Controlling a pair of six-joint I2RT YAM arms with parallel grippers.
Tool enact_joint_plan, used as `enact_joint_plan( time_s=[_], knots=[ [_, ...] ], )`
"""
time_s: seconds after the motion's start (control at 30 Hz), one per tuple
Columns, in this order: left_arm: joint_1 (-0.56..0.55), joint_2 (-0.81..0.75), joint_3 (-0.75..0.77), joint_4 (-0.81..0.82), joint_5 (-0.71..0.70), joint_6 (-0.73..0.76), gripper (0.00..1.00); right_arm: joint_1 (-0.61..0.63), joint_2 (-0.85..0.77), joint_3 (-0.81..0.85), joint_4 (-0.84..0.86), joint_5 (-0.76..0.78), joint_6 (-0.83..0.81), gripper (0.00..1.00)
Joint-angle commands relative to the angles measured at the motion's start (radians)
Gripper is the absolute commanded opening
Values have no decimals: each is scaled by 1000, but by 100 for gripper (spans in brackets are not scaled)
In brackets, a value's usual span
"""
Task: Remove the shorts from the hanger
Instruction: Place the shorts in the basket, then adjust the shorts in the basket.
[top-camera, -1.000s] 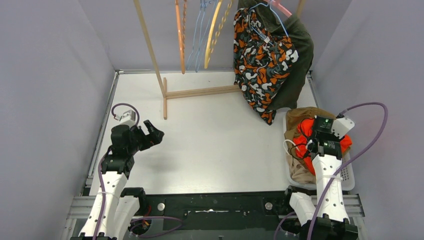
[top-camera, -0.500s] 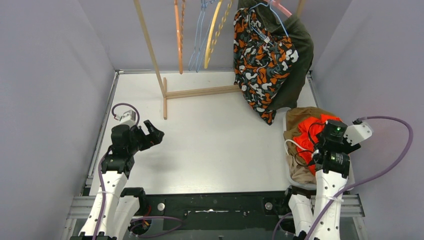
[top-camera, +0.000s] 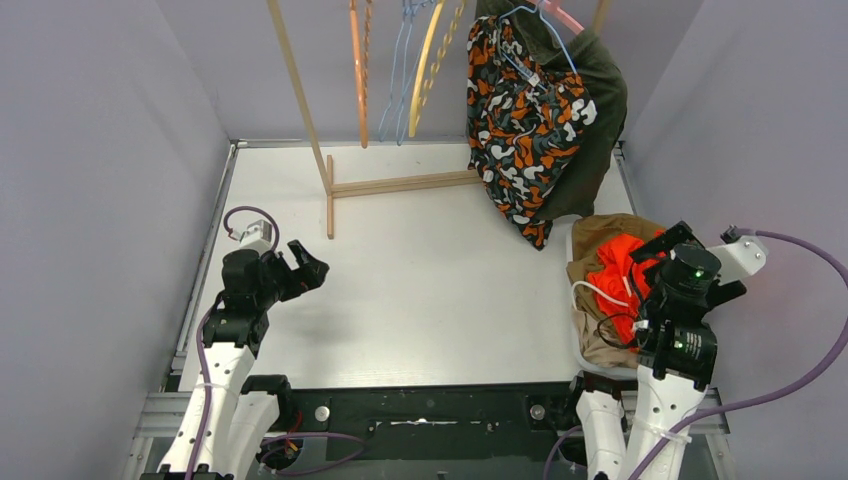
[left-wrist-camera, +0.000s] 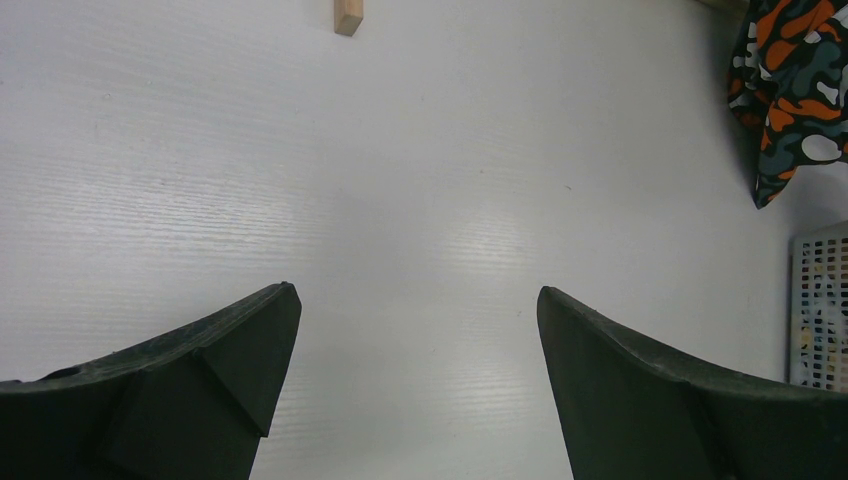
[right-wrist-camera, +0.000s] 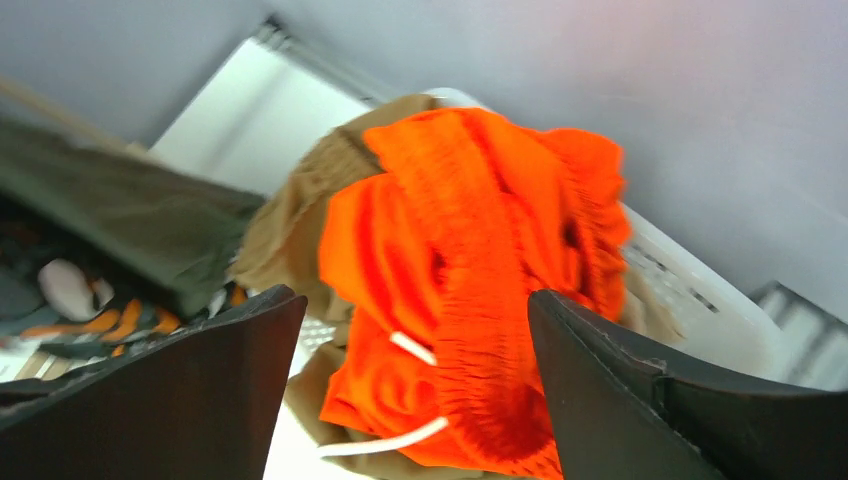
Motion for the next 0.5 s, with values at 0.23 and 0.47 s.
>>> enact_joint_plan(
  time_s=[0.23, 0.47],
  knots=[
    [6, -2, 9, 62, 13, 9, 90, -12, 343, -143, 215, -120, 0, 96],
    [6, 2, 9, 59, 7, 10, 90, -24, 238, -415, 259, -184, 179, 97]
  ],
)
